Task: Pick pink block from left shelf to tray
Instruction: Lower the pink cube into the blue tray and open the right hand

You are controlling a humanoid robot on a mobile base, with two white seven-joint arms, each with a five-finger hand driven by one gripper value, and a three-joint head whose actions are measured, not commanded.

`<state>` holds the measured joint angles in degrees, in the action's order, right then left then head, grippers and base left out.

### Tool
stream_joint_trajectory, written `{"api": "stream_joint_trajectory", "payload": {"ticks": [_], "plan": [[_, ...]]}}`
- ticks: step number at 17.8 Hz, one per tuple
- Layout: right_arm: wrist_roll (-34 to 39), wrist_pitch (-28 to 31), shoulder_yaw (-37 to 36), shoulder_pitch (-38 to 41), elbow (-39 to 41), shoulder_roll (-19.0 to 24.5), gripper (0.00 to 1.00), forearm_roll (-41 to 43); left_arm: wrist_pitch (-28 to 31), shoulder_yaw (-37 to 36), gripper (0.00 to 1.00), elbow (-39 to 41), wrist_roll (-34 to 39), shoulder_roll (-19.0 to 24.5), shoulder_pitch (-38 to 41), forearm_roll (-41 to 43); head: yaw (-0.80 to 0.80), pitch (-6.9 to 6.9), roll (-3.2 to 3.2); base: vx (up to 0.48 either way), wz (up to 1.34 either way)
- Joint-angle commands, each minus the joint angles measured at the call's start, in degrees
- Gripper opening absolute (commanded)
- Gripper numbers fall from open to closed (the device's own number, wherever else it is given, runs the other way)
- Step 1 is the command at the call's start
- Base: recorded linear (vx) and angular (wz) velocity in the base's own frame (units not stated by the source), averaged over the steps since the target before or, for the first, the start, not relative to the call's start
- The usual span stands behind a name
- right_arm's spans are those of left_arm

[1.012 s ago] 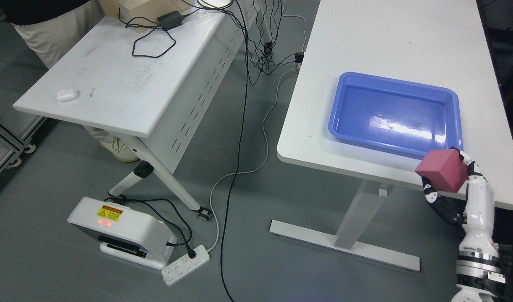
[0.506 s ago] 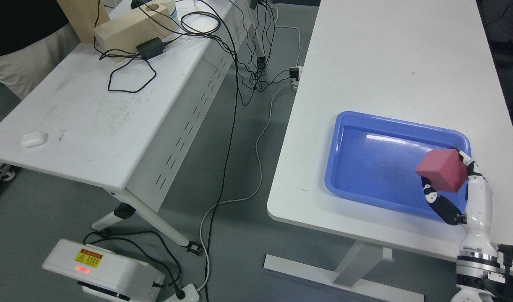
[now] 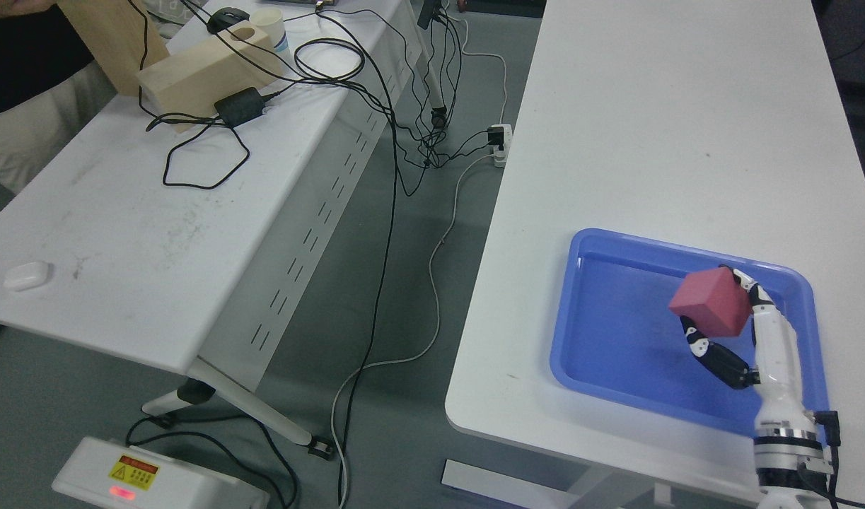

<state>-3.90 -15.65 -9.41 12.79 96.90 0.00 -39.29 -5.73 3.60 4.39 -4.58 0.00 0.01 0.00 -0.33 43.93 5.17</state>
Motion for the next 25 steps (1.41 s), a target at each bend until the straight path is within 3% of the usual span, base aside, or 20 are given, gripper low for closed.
{"api": "stream_joint_trajectory", "payload": {"ticks": [1,9,19,25], "plan": [[1.3,0.4,0.6,0.8,0.0,-1.1,0.48,0.0,-0.1,0.0,1.00,0.0,0.0,1.0,0.5,0.1,0.00,0.00,0.00,0.070,0.08],[2.2,4.5,0.6,0.4,0.0,-1.2,0.99,8.9,-0.1,0.0,1.00,0.0,0.0,1.0,0.5,0.1,0.00,0.00,0.00,-0.004,0.00],[3.8,4.8,0.2,0.1,0.0,-2.9,1.00,34.2,0.0,0.0,1.00,0.0,0.0,1.0,0.5,0.1,0.00,0.00,0.00,0.000,0.00],[3.8,4.9,-2.9,-0.1,0.1,-2.8,1.00,37.8,-0.1,0.0,1.00,0.0,0.0,1.0,0.5,0.1,0.00,0.00,0.00,0.000,0.00]]}}
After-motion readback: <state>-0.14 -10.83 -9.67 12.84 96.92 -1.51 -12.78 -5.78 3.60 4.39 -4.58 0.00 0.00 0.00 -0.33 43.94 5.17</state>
